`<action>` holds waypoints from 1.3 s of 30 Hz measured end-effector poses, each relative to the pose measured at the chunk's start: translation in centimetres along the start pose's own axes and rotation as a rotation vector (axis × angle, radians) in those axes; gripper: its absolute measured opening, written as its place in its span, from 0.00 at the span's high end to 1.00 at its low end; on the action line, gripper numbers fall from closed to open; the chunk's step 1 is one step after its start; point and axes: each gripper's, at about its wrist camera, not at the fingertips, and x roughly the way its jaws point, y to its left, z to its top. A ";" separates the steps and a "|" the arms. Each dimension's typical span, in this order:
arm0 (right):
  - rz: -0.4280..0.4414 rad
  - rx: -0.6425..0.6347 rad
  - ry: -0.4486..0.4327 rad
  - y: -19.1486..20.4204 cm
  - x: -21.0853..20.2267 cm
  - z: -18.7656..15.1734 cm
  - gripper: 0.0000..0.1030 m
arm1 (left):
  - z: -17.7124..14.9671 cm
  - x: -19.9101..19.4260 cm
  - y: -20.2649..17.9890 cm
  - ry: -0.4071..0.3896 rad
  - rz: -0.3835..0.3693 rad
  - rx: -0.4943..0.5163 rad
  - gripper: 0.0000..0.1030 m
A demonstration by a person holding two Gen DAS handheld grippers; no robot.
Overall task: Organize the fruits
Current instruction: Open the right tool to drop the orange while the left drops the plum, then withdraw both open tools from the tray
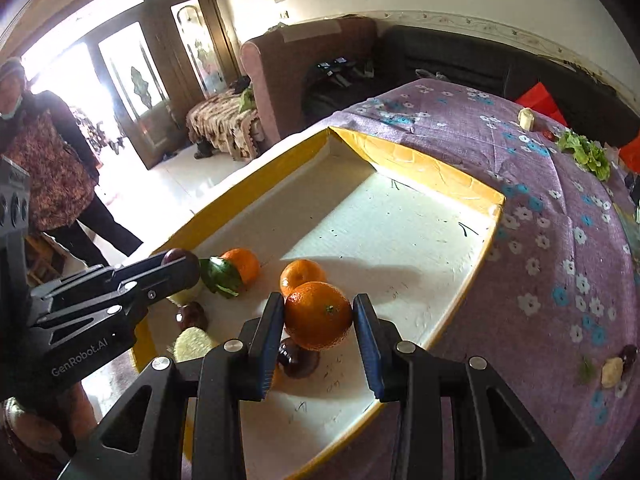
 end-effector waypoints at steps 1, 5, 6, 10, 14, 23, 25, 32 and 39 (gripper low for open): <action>-0.020 -0.011 0.004 0.2 0.4 0.2 0.61 | 0.2 0.7 -0.1 0.015 -0.005 0.002 0.77; -0.093 -0.041 0.032 0.2 2.4 0.4 0.61 | 0.7 2.1 -0.4 0.035 -0.009 0.011 0.77; -0.099 -0.039 0.039 0.0 2.7 0.4 0.61 | 0.9 2.2 -0.5 0.034 -0.009 0.013 0.77; -0.117 -0.026 0.059 -0.7 3.7 0.5 0.61 | 1.0 2.6 -1.0 0.044 -0.001 0.025 0.70; -0.130 -0.021 0.049 -1.1 3.6 0.4 0.61 | 0.8 1.8 -1.7 0.020 0.012 0.048 0.46; -0.131 -0.012 -0.049 -0.8 0.1 -0.2 0.41 | 0.4 -3.8 -2.5 -0.095 0.056 0.045 0.23; -0.139 -0.009 -0.076 -0.7 -1.0 -0.5 0.36 | 0.1 -4.9 -2.7 -0.111 0.059 0.038 0.22; -0.152 0.012 -0.133 -0.9 -4.4 -2.5 0.26 | -1.0 -7.6 -3.2 -0.152 0.067 0.012 0.18; -0.188 0.031 -0.135 -1.4 -5.9 -4.7 0.24 | -2.5 -9.4 -5.4 -0.203 0.188 0.089 0.17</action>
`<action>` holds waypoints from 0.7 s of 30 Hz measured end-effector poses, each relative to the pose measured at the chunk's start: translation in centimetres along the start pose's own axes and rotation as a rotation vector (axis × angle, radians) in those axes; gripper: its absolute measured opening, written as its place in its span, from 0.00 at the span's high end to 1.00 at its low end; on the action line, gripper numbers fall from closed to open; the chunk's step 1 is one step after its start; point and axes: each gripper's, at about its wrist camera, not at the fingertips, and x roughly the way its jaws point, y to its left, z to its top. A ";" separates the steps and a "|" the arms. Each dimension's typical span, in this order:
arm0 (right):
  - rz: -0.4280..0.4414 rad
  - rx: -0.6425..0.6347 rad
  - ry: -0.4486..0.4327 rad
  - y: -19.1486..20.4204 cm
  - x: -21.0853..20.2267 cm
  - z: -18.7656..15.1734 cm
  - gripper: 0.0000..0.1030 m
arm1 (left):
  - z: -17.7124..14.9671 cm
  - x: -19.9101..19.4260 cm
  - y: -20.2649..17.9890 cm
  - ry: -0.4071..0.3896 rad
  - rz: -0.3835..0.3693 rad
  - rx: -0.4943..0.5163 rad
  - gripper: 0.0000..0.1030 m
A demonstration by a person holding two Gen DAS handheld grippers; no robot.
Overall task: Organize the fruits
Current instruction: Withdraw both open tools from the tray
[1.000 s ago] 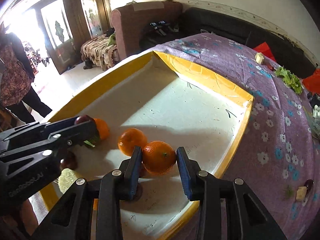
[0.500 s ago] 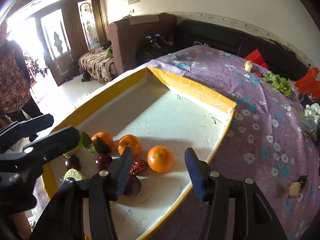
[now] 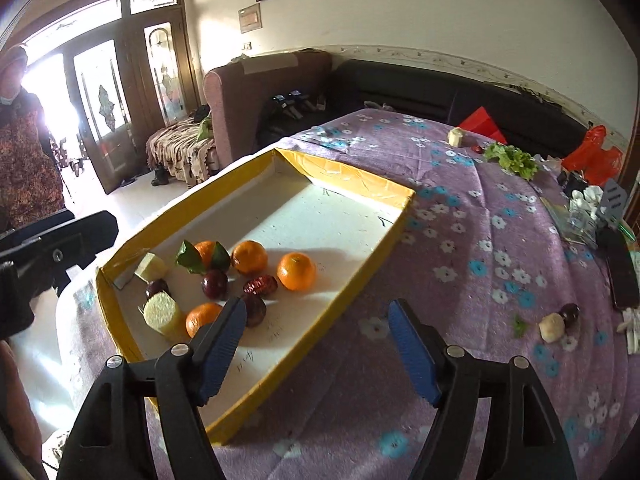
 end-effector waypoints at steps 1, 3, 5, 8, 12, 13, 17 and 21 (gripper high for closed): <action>-0.005 0.005 0.001 0.0 -0.3 -0.2 0.23 | -0.2 -0.4 -0.2 -0.012 0.020 0.012 0.14; -0.011 0.018 0.000 -0.3 -0.9 -0.8 0.23 | -0.6 -0.9 -0.7 -0.031 0.046 0.033 0.11; -0.019 0.028 -0.009 -0.5 -1.6 -1.3 0.22 | -0.9 -1.0 -1.1 -0.033 0.055 0.056 0.11; -0.036 0.034 -0.024 -0.7 -2.4 -1.9 0.18 | -1.3 -0.7 -1.8 -0.014 0.054 0.081 0.11; -0.051 0.029 -0.030 -0.8 -2.8 -2.3 0.17 | -1.8 -0.6 -2.5 0.003 0.044 0.101 0.11; -0.050 0.029 -0.029 -0.8 -2.9 -2.4 0.17 | -1.9 -0.5 -2.6 0.006 0.045 0.106 0.11; -0.051 0.034 -0.022 -1.1 -2.6 -2.5 0.17 | -2.0 -0.5 -2.7 0.013 0.042 0.114 0.11; -0.056 0.042 -0.020 -1.4 -2.7 -2.6 0.17 | -2.1 -0.2 -2.8 0.027 0.032 0.114 0.11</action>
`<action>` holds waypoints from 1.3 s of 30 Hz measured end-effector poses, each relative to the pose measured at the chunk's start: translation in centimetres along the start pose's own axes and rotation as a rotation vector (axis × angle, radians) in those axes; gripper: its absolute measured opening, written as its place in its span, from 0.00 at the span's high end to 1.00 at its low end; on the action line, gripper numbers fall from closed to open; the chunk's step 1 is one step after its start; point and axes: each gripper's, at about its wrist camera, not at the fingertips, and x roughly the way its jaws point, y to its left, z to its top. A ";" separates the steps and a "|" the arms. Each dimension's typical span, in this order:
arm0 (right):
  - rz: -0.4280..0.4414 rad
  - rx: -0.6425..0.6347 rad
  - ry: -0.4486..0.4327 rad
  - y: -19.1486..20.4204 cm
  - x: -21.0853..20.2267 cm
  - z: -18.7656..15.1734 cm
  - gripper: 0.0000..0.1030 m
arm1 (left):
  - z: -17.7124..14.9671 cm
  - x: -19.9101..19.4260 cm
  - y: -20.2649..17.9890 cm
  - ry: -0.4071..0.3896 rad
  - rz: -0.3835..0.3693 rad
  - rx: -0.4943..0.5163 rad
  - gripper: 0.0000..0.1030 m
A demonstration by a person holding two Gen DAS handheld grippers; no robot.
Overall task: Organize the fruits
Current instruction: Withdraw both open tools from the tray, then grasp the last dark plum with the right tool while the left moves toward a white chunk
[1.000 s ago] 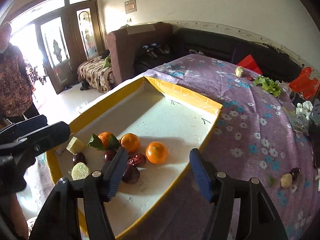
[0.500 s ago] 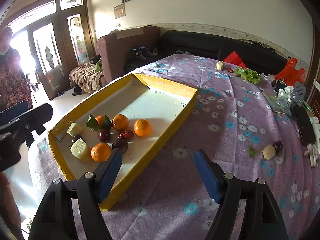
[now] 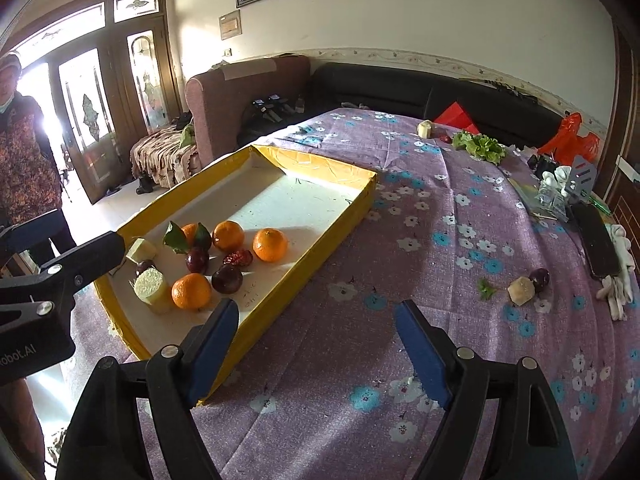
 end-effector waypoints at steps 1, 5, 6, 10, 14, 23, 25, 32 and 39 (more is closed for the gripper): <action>-0.001 0.004 0.000 -0.1 0.0 0.0 0.17 | 0.0 0.2 0.0 0.006 -0.004 -0.001 0.11; -0.003 0.017 0.008 -0.7 0.2 -0.1 0.17 | -0.2 0.6 -0.1 0.026 -0.013 -0.005 0.11; -0.004 0.021 0.011 -0.9 0.2 -0.2 0.17 | -0.2 0.7 -0.1 0.030 -0.015 -0.005 0.11; -0.009 0.028 0.022 -1.3 0.4 -0.3 0.17 | -0.1 1.1 -0.3 0.035 -0.022 -0.005 0.11; -0.018 0.040 0.026 -2.0 0.4 -0.4 0.16 | -0.1 1.4 -0.6 0.046 -0.029 -0.004 0.11; -0.036 0.047 0.032 -3.6 0.0 -0.4 0.16 | 0.3 1.9 -0.6 0.074 -0.103 -0.022 0.11; -0.070 0.058 0.001 -5.1 -1.3 -0.1 0.16 | 0.5 1.8 -0.8 0.073 -0.118 -0.012 0.11; -0.222 0.227 -0.033 -16.5 -6.5 1.1 0.16 | 0.8 1.6 -2.3 0.064 -0.206 0.016 0.11; -0.271 0.399 0.063 -25.9 -4.9 0.5 0.18 | 0.3 2.3 -4.8 0.101 -0.274 0.055 0.11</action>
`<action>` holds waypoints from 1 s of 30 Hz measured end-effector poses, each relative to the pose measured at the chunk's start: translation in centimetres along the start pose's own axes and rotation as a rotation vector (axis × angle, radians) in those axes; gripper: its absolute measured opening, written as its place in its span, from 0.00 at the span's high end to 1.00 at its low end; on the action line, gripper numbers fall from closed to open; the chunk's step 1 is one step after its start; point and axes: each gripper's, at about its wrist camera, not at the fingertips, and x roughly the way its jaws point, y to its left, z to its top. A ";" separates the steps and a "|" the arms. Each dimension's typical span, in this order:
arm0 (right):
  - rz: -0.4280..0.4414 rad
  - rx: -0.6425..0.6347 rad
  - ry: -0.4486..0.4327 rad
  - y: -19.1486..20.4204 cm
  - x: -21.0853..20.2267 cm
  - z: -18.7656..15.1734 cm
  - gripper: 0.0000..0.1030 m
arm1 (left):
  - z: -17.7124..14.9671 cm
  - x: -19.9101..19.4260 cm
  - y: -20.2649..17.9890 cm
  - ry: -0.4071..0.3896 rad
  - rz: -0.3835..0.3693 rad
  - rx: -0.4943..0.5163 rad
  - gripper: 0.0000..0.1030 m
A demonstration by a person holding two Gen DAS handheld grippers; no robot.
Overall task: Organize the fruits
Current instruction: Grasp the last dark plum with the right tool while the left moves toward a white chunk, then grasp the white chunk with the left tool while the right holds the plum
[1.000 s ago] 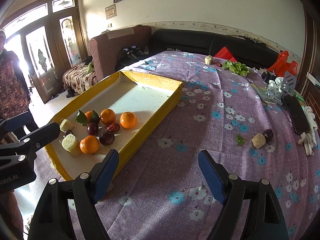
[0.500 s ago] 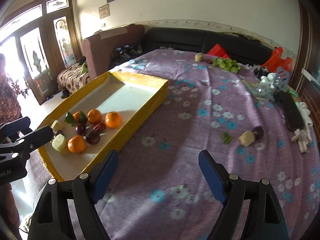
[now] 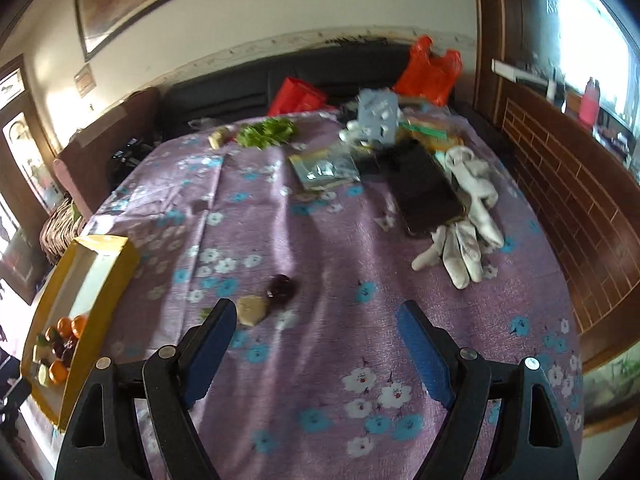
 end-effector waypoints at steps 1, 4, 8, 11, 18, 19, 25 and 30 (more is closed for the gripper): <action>0.008 0.006 0.007 -0.2 0.9 0.2 0.22 | 0.0 0.1 -0.2 0.002 0.000 0.004 0.11; 0.038 -0.004 0.023 0.7 3.1 0.4 0.29 | 0.1 0.4 -0.6 0.008 -0.013 0.008 0.11; 0.049 -0.034 0.052 2.5 6.3 0.8 0.32 | 0.2 0.9 -1.1 0.018 -0.032 0.003 0.11; 0.036 -0.034 0.085 3.1 8.8 1.1 0.37 | 0.2 1.3 -1.5 0.027 -0.061 0.009 0.11; -0.023 -0.058 0.127 3.9 12.5 0.6 0.51 | 0.6 1.8 -3.0 0.048 -0.105 0.043 0.11; -0.026 -0.054 0.122 3.9 12.6 0.6 0.54 | 0.7 2.0 -3.4 0.055 -0.115 0.048 0.11; 0.006 -0.067 0.088 4.1 11.1 0.5 0.70 | 2.1 3.0 -6.5 0.086 -0.190 0.083 0.11; 0.074 0.004 0.047 2.4 8.4 0.2 0.70 | 3.5 5.4 -10.3 0.097 -0.225 0.127 0.11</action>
